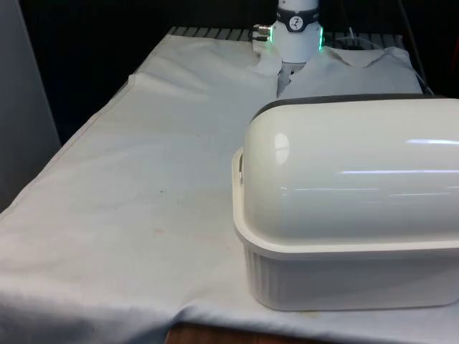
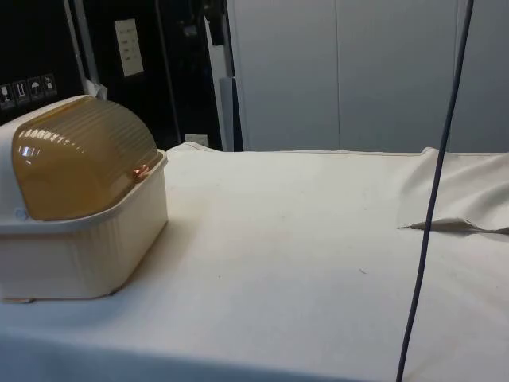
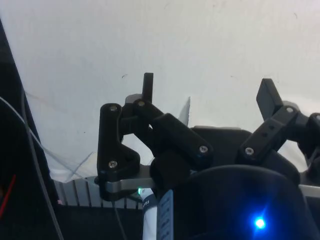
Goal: Open the lid, then close it.
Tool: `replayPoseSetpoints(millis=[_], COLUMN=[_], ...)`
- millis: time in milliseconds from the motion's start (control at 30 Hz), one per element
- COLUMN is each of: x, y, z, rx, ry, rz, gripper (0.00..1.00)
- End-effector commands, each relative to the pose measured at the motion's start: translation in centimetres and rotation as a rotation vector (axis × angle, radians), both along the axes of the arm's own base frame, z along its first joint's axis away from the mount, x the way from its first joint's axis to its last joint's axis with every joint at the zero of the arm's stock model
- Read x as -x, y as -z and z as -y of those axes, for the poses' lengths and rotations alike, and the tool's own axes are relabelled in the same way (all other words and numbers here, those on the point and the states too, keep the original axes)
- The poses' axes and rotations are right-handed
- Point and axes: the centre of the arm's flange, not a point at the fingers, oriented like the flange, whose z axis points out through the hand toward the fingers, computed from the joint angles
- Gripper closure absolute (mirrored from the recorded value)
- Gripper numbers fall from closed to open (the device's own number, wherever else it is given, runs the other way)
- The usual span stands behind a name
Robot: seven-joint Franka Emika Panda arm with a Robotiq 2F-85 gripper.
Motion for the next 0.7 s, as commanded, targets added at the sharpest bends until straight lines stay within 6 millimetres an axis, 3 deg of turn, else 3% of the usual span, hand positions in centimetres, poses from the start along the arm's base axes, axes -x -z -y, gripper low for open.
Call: replayPoseSetpoints(millis=[0, 667], x=[0.0, 0.2], y=[0.0, 2.8], z=[-0.1, -3.4], rx=[0.0, -0.006], ry=[-0.001, -0.06], rz=[0.002, 0.095], gripper=[0.0, 0.0])
